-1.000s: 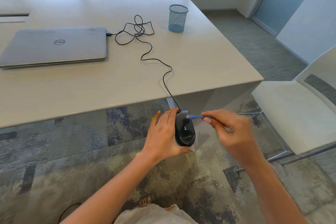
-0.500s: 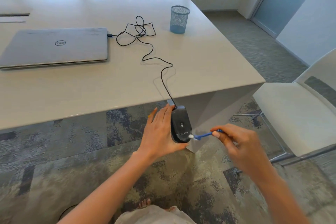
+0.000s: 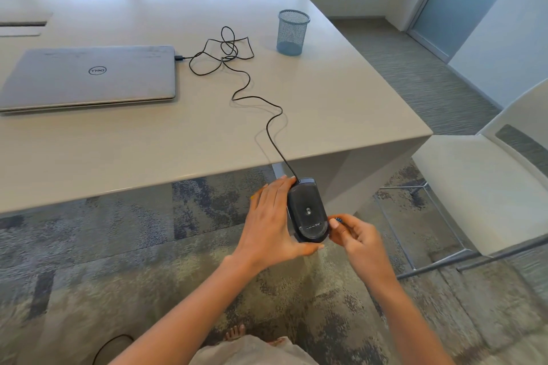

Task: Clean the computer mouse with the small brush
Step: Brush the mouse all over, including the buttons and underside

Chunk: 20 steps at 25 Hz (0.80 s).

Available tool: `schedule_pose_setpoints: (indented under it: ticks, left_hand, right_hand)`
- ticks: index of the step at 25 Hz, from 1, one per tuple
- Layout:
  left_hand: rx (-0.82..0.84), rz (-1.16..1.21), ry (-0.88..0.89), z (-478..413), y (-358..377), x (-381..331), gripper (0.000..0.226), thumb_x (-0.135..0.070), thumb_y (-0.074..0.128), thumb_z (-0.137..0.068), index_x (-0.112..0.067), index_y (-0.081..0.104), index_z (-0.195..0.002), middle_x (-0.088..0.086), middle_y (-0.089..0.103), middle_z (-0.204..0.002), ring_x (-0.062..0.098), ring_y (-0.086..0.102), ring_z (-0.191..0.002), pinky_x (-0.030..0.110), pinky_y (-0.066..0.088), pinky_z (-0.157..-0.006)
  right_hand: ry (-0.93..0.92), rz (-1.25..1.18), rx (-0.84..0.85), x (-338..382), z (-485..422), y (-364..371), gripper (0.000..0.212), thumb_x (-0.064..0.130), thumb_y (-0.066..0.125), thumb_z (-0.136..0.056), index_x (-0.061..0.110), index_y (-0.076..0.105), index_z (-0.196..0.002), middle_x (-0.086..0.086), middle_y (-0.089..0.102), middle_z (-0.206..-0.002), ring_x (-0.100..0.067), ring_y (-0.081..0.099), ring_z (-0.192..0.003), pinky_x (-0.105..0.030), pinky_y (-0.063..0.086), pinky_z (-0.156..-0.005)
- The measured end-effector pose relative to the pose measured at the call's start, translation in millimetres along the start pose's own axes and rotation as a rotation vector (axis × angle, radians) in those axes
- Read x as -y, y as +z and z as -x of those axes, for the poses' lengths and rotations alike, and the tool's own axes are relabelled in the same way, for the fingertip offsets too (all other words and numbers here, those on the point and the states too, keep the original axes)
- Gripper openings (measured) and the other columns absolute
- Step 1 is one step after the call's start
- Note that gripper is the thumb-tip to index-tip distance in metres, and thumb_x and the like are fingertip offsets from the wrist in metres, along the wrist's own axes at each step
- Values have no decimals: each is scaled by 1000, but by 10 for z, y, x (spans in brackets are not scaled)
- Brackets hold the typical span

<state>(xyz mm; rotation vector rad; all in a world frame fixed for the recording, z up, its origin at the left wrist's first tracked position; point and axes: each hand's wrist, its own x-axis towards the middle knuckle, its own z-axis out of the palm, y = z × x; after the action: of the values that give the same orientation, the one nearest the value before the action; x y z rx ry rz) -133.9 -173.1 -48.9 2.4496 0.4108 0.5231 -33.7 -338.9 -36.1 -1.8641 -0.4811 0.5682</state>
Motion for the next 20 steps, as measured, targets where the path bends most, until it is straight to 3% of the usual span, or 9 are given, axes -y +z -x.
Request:
schedule_pose_setpoints:
  ticks: [3, 7, 11, 15, 17, 20]
  left_hand:
    - [0, 2, -7, 3, 0, 4, 119, -71, 79, -59, -13, 30, -150, 2, 38, -148, 17, 33, -137, 32, 22, -114]
    - [4, 55, -46, -9, 22, -34, 122, -69, 80, -56, -13, 24, -149, 0, 34, -143, 16, 33, -134, 30, 26, -109]
    - [35, 91, -68, -45, 8, -73, 135, -68, 80, -58, -19, 1, -156, 1, 39, -141, 16, 37, -131, 30, 24, -106]
    - [75, -31, -73, -86, -66, -71, 145, -76, 75, -57, -28, -22, -153, 3, 43, -138, 21, 42, -125, 33, 29, -103]
    - [108, -117, -56, -102, -88, -59, 144, -78, 72, -58, -30, -26, -152, 4, 41, -139, 25, 43, -126, 39, 32, -105]
    - [148, -165, -63, -118, -98, -52, 139, -78, 67, -58, -26, -17, -156, 6, 38, -141, 25, 39, -129, 41, 31, -106]
  right_hand:
    - [141, -306, 3, 7, 37, 88, 22, 11, 52, -102, 6, 73, -97, -9, 79, -93, -22, 76, -89, -24, 61, -74]
    - [190, -448, -61, 3, 61, 152, 21, 15, 53, -101, 6, 72, -100, -13, 79, -96, -20, 77, -82, -25, 61, -69]
    - [181, -468, -63, 0, 53, 157, 22, 17, 53, -101, 7, 72, -102, -12, 78, -99, -23, 76, -87, -27, 61, -70]
    - [149, -457, -65, 22, 54, 159, 21, 18, 54, -101, 10, 74, -99, -10, 79, -96, -22, 77, -86, -25, 61, -69]
    - [117, -437, -68, 37, 70, 167, 21, 16, 54, -101, 11, 74, -96, -9, 79, -94, -21, 77, -84, -23, 60, -69]
    - [41, -364, -73, 38, 87, 163, 21, 13, 54, -101, 12, 74, -95, -7, 79, -90, -21, 77, -84, -22, 59, -69]
